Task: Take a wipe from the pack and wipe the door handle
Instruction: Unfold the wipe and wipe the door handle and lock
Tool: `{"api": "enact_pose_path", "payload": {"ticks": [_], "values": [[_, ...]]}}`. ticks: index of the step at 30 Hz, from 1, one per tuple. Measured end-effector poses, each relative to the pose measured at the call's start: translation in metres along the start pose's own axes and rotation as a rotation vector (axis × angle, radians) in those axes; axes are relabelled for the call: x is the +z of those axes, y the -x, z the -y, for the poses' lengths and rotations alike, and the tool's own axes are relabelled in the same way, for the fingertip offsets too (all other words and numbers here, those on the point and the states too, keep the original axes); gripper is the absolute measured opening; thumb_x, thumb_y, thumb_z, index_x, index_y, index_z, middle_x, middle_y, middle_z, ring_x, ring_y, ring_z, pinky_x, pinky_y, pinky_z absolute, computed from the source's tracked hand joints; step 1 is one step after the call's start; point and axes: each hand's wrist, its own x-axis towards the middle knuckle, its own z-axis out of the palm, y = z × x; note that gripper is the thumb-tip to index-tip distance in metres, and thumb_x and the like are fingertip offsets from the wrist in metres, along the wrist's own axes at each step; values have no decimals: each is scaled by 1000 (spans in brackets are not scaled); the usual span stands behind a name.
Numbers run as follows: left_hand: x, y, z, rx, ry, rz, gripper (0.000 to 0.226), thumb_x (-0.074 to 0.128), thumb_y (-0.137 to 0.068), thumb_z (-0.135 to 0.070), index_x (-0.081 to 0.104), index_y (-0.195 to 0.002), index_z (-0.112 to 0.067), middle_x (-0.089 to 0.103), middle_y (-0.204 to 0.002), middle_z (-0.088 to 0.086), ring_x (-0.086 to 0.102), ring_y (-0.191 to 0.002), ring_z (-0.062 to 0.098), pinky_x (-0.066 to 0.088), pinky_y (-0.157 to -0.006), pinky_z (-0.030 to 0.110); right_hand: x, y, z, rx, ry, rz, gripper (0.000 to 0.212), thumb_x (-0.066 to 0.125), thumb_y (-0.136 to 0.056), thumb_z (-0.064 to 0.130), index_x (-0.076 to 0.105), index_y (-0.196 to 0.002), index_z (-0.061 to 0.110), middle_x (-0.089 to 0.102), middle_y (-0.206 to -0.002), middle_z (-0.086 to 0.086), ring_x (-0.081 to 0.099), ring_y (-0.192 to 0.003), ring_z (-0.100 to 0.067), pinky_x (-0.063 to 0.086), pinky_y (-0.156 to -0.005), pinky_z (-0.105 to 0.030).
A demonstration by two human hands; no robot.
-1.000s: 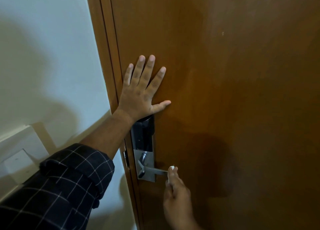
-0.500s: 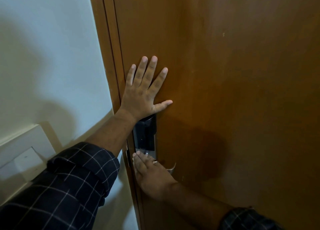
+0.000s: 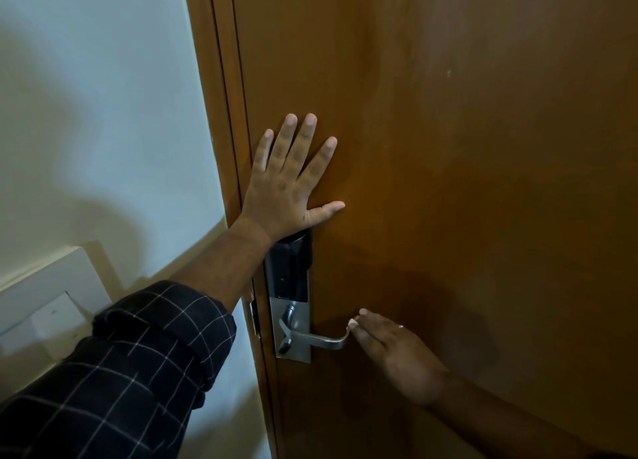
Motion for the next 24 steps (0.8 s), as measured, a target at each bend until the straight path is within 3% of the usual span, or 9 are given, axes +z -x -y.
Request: {"api": "enact_pose_path", "payload": {"ticks": [4,6,9,11,16,18,20,22,24], "values": [[0,2,-1,7,-16,8,92,37,-87,-79,16,-156,-21,27,-160,20,17,-150,38,17,-121,59,-1,4,14,200,-354,-118,53,57,-87,0,49,-137,15,54,-139,-9,49,-130,-25,39,-107,-32],[-2,2,-1,4,-22,30,92,36,-88,-79,16,-156,-20,26,-161,21,17,-150,39,17,-120,60,-3,-7,32,263,-360,-177,61,53,-88,-3,38,-144,18,43,-148,-4,38,-137,-20,30,-113,-30],[-8,3,-3,-2,-30,66,90,33,-90,-78,15,-156,-19,24,-162,20,16,-150,39,17,-121,59,4,-29,67,237,-71,39,83,49,-83,-9,1,-149,7,1,-160,-16,0,-147,-30,-5,-116,-41],[-11,4,-5,-16,-7,102,88,31,-91,-76,14,-156,-19,21,-163,19,14,-151,38,17,-121,59,10,-38,87,158,73,193,87,53,-83,-7,-7,-146,-1,-6,-156,-27,-6,-144,-41,-9,-113,-48],[-30,4,-14,-89,85,194,77,34,-96,-64,16,-156,-18,15,-165,17,10,-153,36,18,-123,57,4,-39,108,158,-479,495,47,34,-103,19,25,-149,21,17,-160,3,18,-145,-22,12,-119,-41],[-43,5,-19,-129,180,179,65,43,-99,-52,30,-152,-17,21,-163,17,16,-152,34,24,-121,55,-1,-30,111,320,-751,500,38,36,-101,39,40,-139,38,33,-152,15,31,-139,-16,20,-116,-40],[-59,16,-25,-219,294,106,50,51,-98,-41,50,-141,-16,37,-157,16,31,-147,32,34,-117,51,-6,-23,112,600,-1054,353,24,52,-95,35,57,-118,39,51,-131,13,49,-120,-15,37,-106,-34],[-74,36,-37,-351,435,6,36,57,-96,-33,65,-125,-14,58,-139,12,51,-132,25,46,-108,44,-8,-16,102,664,-1279,48,18,58,-92,10,65,-102,23,55,-110,4,56,-97,-12,53,-83,-25],[-89,66,-58,-466,620,-8,28,59,-95,-30,70,-116,-14,68,-117,4,61,-111,13,55,-92,32,-17,-12,86,684,-1359,-111,23,55,-93,3,64,-102,22,54,-109,-1,61,-94,-16,59,-72,-27]]}}
